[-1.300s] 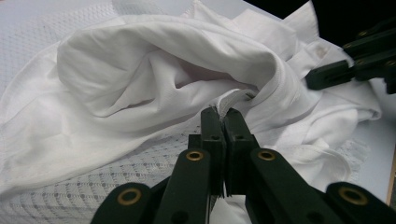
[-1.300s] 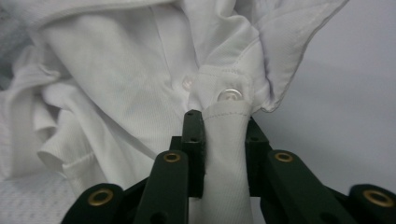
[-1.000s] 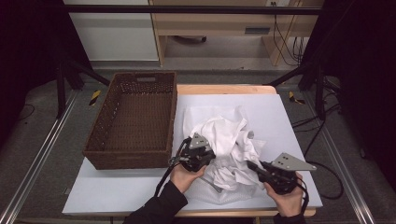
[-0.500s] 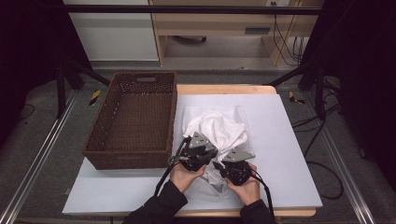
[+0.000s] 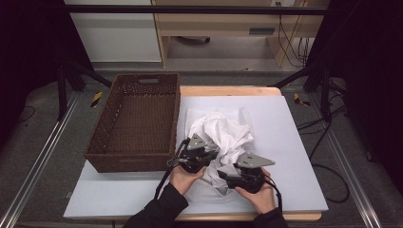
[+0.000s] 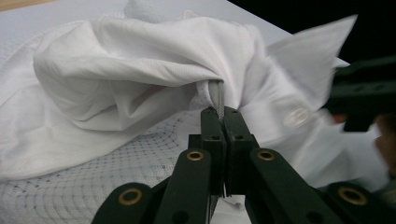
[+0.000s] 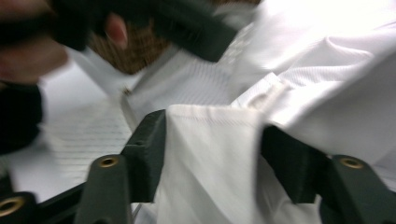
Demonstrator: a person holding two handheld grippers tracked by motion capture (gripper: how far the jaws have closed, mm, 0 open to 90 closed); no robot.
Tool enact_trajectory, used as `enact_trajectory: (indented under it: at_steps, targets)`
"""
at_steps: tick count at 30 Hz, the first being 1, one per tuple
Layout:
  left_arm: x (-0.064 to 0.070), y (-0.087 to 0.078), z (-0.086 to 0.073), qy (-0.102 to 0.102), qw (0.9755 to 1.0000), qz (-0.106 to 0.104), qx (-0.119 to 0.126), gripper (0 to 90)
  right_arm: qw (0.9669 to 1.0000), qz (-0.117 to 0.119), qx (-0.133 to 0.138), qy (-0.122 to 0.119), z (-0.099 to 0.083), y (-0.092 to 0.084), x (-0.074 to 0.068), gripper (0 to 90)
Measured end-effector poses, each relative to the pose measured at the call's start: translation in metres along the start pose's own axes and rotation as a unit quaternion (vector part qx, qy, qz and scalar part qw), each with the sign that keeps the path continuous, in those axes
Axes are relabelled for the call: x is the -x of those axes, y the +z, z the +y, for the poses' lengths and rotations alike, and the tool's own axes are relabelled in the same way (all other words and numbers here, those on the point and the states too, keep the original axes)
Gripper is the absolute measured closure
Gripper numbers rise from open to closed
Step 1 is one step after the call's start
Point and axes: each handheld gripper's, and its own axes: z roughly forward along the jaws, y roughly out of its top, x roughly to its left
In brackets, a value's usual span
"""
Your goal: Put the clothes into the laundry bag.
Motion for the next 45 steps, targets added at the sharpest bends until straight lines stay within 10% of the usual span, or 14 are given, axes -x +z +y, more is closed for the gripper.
enact_trajectory:
  at_steps: [8,14,18,25,34,39,45]
  targets:
    - [-0.002,-0.002,-0.001,0.006,1.0,0.001,-0.002,88.5,0.997,-0.058,0.046,0.024,0.006,-0.05,0.023,34.6]
    - [-0.002,-0.003,-0.001,0.008,0.9999,0.002,-0.008,88.5,0.9961,-0.079,-0.028,0.027,-0.005,-0.054,0.028,78.9]
    - [0.0,-0.005,0.004,0.009,0.9999,0.003,-0.007,88.6,0.999,-0.039,-0.005,0.02,0.002,-0.06,0.02,85.0]
    - [0.008,-0.011,0.019,0.016,0.9999,-0.002,0.006,88.7,0.9993,0.021,-0.022,-0.019,0.017,-0.004,-0.011,85.1]
    - [0.014,-0.01,0.012,0.024,0.9996,-0.013,0.003,88.9,0.9957,-0.069,-0.06,0.014,-0.004,0.072,0.009,82.5]
    - [0.004,-0.012,0.005,0.011,0.9998,-0.013,0.007,88.8,0.9969,-0.056,-0.054,0.016,-0.003,0.068,0.008,66.3]
    - [0.002,-0.012,0.001,0.014,0.9999,-0.003,0.007,88.6,0.9993,-0.036,-0.004,-0.002,0.004,0.023,0.001,48.0]
